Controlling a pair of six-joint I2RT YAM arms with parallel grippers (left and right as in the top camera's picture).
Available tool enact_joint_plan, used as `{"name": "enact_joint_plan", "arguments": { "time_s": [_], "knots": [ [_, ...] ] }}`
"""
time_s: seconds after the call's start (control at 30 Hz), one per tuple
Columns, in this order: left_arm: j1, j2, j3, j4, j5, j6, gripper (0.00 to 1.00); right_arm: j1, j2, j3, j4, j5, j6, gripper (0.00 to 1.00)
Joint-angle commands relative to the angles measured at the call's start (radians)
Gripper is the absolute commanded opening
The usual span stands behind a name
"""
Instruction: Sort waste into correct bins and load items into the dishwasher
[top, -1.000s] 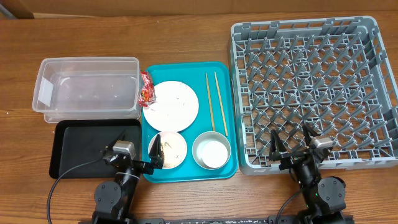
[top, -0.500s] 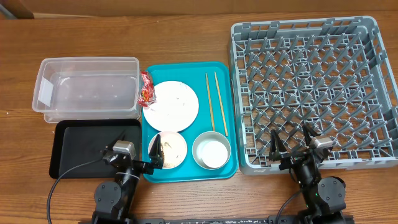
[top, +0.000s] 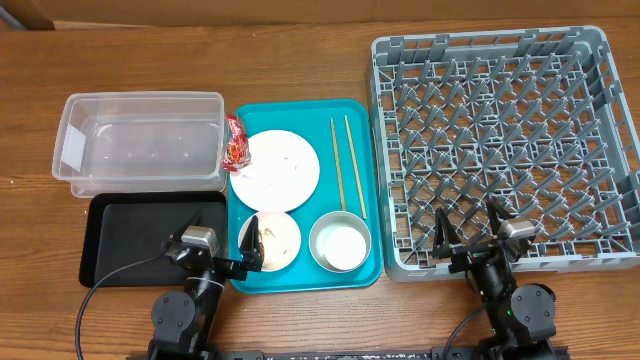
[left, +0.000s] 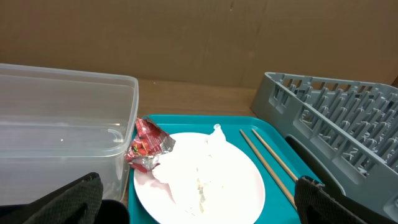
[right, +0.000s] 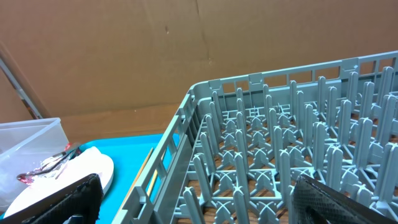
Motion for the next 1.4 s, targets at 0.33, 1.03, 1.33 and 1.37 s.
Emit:
{"name": "enact_joint_plan", "arguments": {
  "time_s": [0.33,1.03,1.33,1.37],
  "knots": [
    [0.006,-0.010,-0.005,0.001,-0.010,0.019,1.00,-0.001,-0.010,-0.010,0.008,-0.002,-0.004,1.00],
    [0.006,0.083,0.393,-0.173,0.201,-0.063,1.00,-0.001,0.134,0.417,-0.230,-0.193,0.128,1.00],
    [0.005,0.523,0.975,-0.699,0.203,-0.059,1.00,-0.001,0.644,1.019,-0.676,-0.253,0.129,1.00],
    [0.005,0.558,1.023,-0.745,0.208,-0.059,1.00,-0.001,0.671,1.047,-0.700,-0.261,0.129,1.00]
  ]
}}
